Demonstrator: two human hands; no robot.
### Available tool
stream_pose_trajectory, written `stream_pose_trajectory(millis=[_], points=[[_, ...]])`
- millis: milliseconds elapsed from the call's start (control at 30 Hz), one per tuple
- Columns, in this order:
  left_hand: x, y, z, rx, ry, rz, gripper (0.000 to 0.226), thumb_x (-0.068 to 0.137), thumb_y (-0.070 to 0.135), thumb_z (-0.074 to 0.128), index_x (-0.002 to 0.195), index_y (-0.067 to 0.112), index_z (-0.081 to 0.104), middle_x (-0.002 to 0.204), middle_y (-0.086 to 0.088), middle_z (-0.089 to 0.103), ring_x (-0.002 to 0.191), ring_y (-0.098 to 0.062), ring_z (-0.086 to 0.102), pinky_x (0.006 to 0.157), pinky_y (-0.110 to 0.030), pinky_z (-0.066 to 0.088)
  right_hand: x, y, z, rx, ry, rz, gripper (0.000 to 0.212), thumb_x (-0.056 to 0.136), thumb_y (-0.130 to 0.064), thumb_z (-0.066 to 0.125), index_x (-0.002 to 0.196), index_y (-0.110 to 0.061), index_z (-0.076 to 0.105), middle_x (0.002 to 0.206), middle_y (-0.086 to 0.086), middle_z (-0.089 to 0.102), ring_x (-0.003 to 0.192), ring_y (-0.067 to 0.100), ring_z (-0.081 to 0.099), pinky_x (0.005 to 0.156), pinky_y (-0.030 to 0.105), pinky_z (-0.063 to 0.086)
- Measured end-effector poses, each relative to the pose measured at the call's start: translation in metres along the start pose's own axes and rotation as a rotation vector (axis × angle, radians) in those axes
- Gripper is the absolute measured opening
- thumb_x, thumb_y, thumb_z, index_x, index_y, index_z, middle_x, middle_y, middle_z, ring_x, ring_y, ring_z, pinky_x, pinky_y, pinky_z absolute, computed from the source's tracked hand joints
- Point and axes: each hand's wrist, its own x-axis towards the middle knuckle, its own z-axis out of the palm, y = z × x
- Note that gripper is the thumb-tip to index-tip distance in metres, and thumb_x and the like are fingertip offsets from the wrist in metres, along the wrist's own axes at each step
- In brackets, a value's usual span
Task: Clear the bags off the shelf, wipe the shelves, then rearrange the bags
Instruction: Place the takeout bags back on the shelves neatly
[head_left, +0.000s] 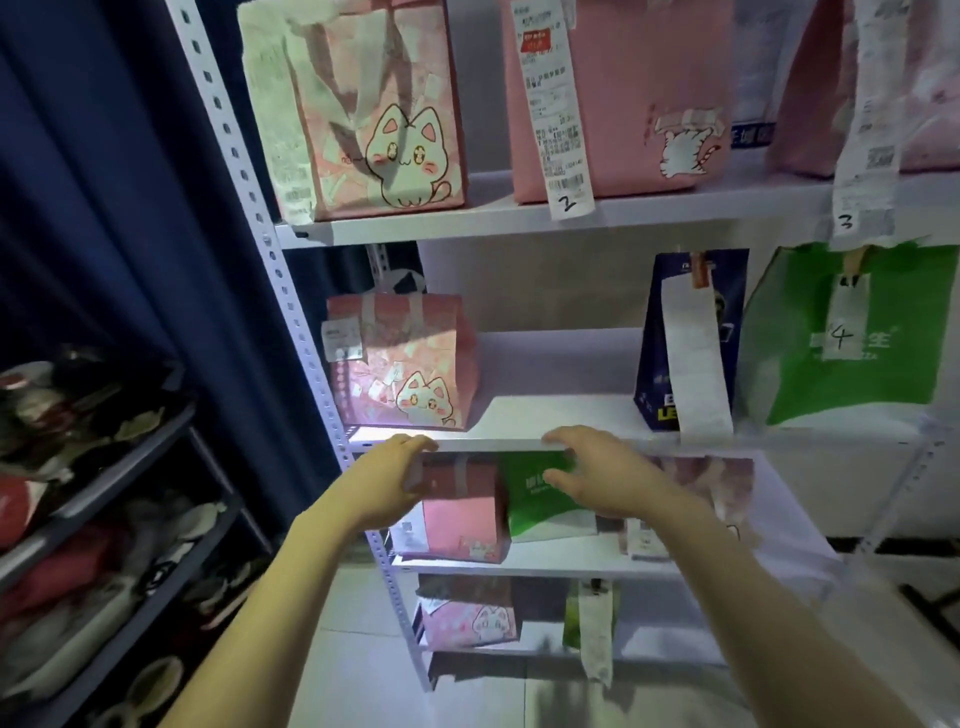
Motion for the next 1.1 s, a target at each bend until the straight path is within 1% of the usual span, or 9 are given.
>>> stream_pose_trajectory(millis=[67,133,400,500,600,700,833,933,1100], points=[[-0.021,-0.012,0.006,-0.017,0.001,0.004,0.064,0.104,0.035,0.07,0.161,0.028,0.042,0.163,0.002,0.05,0.14,-0.021,0.057,0.118,-0.043,0.048,-0.008,-0.02,0.017,0.015,-0.025,0.0,0.058,0.1,-0.045,0.066,0.153,-0.031,0.049,0.154,-0.007,0.054,0.13,0.015,0.058,0.111,0.041,0.048],[-0.039,-0.022,0.011,-0.022,-0.005,0.006,0.067,0.106,0.038,0.068,0.164,0.029,0.037,0.164,0.001,0.049,0.14,-0.02,0.057,0.116,-0.042,0.049,-0.017,-0.038,0.034,0.027,-0.043,-0.012,0.059,0.101,-0.042,0.066,0.155,-0.029,0.047,0.156,-0.005,0.053,0.133,0.016,0.057,0.112,0.038,0.047],[-0.074,-0.037,0.031,0.018,-0.002,0.002,0.071,0.106,0.037,0.068,0.166,0.029,0.032,0.162,-0.003,0.051,0.134,-0.024,0.063,0.114,-0.044,0.053,-0.048,-0.078,0.067,0.085,-0.026,-0.005,0.066,0.101,-0.04,0.067,0.16,-0.031,0.037,0.159,-0.004,0.048,0.136,0.019,0.054,0.11,0.039,0.049],[-0.072,-0.032,0.036,0.006,-0.011,0.036,0.072,0.106,0.038,0.068,0.167,0.029,0.031,0.165,-0.002,0.048,0.138,-0.024,0.061,0.116,-0.046,0.052,-0.06,-0.074,0.072,0.091,-0.014,0.022,0.066,0.102,-0.04,0.065,0.16,-0.031,0.037,0.16,-0.004,0.047,0.139,0.019,0.052,0.113,0.04,0.047],[-0.062,-0.022,0.041,0.008,-0.013,0.065,0.072,0.105,0.038,0.069,0.167,0.029,0.032,0.167,-0.002,0.046,0.139,-0.024,0.061,0.115,-0.045,0.053,-0.068,-0.061,0.068,0.068,-0.006,0.058,0.066,0.102,-0.04,0.064,0.161,-0.028,0.037,0.163,-0.003,0.044,0.145,0.019,0.046,0.119,0.042,0.041],[-0.045,-0.007,0.049,0.007,-0.018,0.12,0.073,0.104,0.038,0.07,0.166,0.03,0.032,0.166,-0.003,0.047,0.135,-0.023,0.063,0.112,-0.044,0.055,-0.077,-0.041,0.057,0.054,0.015,0.106,0.065,0.102,-0.04,0.063,0.161,-0.028,0.037,0.164,-0.003,0.043,0.145,0.02,0.047,0.119,0.041,0.042],[-0.014,0.024,0.062,0.02,-0.039,0.205,0.073,0.102,0.035,0.073,0.165,0.029,0.036,0.167,-0.001,0.046,0.141,-0.026,0.059,0.117,-0.046,0.052,-0.095,-0.003,0.038,0.011,0.065,0.197,0.061,0.102,-0.042,0.063,0.157,-0.028,0.043,0.155,0.0,0.051,0.134,0.02,0.054,0.11,0.036,0.044],[0.012,0.055,0.071,0.008,-0.064,0.281,0.07,0.1,0.032,0.074,0.162,0.029,0.04,0.16,0.0,0.053,0.134,-0.025,0.063,0.113,-0.047,0.055,-0.106,0.031,0.02,-0.013,0.093,0.248,0.054,0.101,-0.041,0.062,0.152,-0.028,0.049,0.15,0.002,0.056,0.128,0.023,0.057,0.1,0.035,0.044],[0.058,0.115,0.082,0.009,-0.076,0.34,0.067,0.1,0.036,0.071,0.16,0.028,0.042,0.158,-0.002,0.055,0.129,-0.023,0.065,0.106,-0.045,0.057,-0.107,0.09,-0.014,-0.033,0.135,0.301,0.046,0.103,-0.04,0.062,0.147,-0.029,0.053,0.146,0.0,0.059,0.127,0.023,0.06,0.107,0.042,0.049]])
